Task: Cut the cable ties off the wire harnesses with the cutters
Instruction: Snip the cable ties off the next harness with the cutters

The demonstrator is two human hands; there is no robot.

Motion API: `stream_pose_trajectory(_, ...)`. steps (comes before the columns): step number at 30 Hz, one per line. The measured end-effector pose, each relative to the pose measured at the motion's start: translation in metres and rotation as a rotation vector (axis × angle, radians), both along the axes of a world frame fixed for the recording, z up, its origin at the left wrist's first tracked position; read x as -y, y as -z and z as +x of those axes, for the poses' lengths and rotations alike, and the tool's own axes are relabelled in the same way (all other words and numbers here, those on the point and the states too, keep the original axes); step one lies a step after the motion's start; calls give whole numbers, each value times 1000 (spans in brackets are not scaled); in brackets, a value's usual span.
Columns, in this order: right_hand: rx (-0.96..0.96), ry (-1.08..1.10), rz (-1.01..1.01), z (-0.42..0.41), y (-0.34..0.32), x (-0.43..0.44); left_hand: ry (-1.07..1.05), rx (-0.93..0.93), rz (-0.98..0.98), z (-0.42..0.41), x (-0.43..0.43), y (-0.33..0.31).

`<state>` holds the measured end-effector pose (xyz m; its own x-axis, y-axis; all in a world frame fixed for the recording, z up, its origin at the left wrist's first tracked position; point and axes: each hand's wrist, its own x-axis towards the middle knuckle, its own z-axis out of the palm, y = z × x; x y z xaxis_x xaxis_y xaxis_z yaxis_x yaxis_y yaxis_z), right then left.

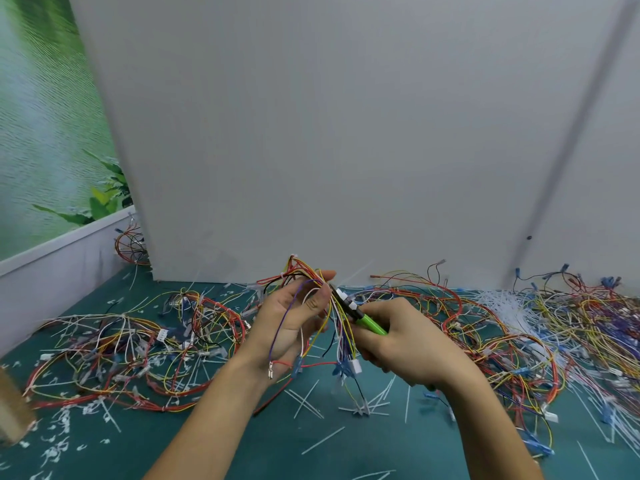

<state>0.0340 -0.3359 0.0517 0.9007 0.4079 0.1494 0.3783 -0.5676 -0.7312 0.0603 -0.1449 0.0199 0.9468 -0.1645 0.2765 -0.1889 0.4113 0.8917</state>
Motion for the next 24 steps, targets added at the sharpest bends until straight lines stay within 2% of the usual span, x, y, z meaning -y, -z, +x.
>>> stream_pose_trajectory(3, 8, 20, 41, 0, 2, -4, 14, -87, -186, -2, 8, -3)
stream_pose_trajectory(9, 32, 70, 54, 1, 7, -17, -141, -8, -186, 2, 8, -2)
stream_pose_trajectory(15, 32, 47, 17, -2, 7, -19, -96, 14, -53, 9, -7, -1)
stream_pose_trajectory(20, 14, 21, -26, -5, 4, -21, 20, -18, 45, 8, -22, -2)
stream_pose_trajectory(24, -16, 18, -65, -8, 1, -20, -11, -1, 143, 5, -26, -4)
